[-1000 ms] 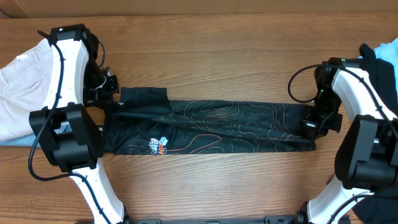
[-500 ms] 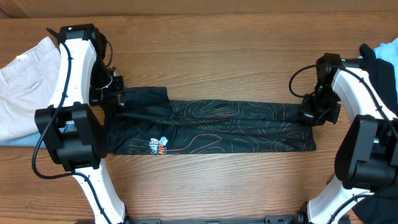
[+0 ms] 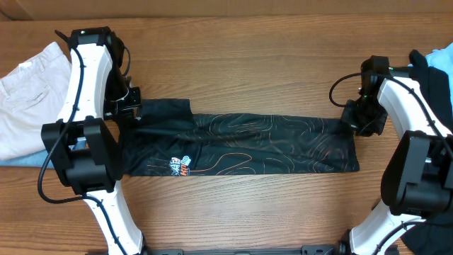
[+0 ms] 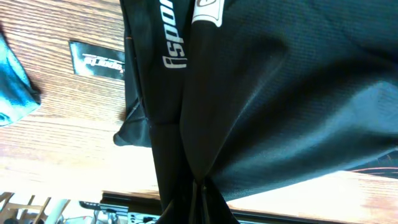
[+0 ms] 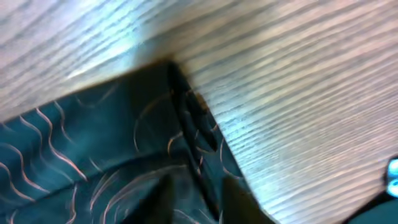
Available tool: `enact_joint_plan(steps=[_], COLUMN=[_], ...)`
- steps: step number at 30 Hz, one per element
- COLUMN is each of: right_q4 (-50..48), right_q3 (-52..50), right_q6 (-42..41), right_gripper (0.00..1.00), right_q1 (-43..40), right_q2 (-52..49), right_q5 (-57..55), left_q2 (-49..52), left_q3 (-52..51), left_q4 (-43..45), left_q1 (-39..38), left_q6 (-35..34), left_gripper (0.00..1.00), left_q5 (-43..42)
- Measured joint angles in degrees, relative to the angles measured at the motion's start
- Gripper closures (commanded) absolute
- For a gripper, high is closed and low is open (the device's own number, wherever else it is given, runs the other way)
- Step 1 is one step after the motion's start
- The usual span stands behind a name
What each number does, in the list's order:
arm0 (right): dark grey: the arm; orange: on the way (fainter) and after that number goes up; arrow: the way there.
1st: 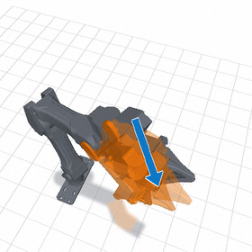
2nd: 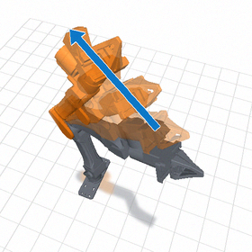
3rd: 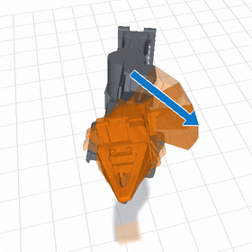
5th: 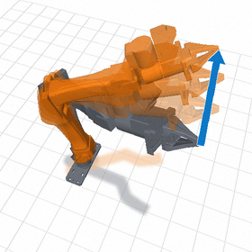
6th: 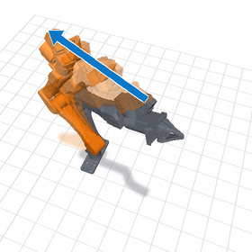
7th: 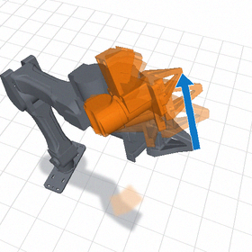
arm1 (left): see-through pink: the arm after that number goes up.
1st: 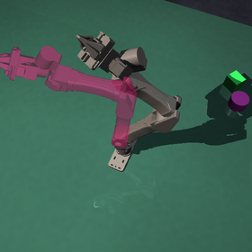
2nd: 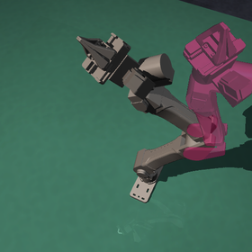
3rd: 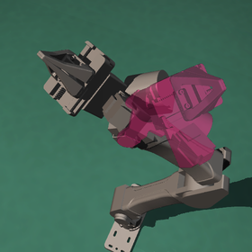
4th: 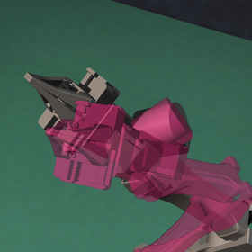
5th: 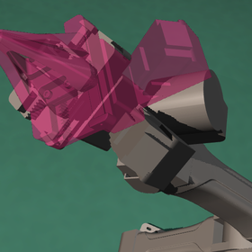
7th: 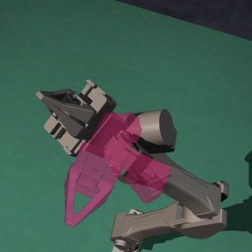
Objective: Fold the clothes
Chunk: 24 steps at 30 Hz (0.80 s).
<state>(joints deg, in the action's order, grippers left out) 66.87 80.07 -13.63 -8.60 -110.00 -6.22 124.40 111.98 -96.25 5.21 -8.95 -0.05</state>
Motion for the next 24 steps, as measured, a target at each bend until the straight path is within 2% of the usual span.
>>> enact_joint_plan(steps=[8,16,24], right_q4=[0.2,2.3,-1.5], right_q3=[0.0,0.0,-4.0], right_q6=[0.1,0.2,0.2], right_gripper=[0.67,0.80,0.81], right_q1=[0.0,0.0,0.0], right_q2=[0.0,0.0,0.0], right_q5=[1.0,4.3,5.8], left_q2=[0.0,0.0,0.0], left_q3=[-2.4,-7.8,-8.3], left_q4=[1.2,3.1,3.0], left_q1=[0.0,-0.4,-1.4], left_q6=[-0.6,-0.9,-1.6], left_gripper=[0.96,0.96,0.96], left_q5=[1.2,1.6,1.8])
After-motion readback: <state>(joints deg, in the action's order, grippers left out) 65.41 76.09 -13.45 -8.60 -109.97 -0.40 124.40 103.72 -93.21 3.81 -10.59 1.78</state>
